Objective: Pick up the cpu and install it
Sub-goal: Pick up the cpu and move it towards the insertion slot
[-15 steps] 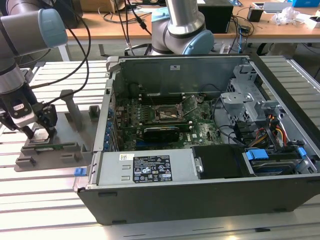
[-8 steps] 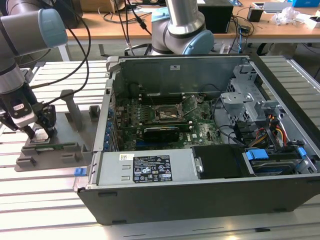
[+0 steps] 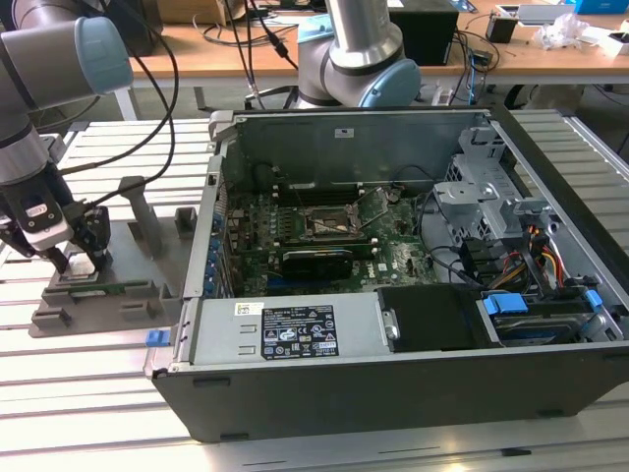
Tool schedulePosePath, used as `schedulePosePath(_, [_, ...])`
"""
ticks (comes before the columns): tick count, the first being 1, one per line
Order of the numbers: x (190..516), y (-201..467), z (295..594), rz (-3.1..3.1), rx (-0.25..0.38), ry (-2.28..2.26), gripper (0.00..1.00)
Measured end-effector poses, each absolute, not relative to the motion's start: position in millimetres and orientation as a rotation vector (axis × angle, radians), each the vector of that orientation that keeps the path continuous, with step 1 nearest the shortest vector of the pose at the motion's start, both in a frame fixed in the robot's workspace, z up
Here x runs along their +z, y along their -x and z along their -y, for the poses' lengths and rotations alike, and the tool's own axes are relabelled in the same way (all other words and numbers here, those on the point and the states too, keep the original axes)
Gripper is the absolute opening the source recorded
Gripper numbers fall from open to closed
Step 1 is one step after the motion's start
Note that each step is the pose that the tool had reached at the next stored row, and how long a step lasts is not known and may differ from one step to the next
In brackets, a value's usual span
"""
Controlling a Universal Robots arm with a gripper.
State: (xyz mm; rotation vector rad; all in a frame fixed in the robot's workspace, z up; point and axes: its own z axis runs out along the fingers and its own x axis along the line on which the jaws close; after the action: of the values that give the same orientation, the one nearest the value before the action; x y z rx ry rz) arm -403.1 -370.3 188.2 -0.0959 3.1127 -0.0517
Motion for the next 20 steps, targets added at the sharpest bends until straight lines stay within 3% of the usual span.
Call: schedulePosePath(20, [212.9,403.1,370.3,-3.113,-0.052,0.096,0.55])
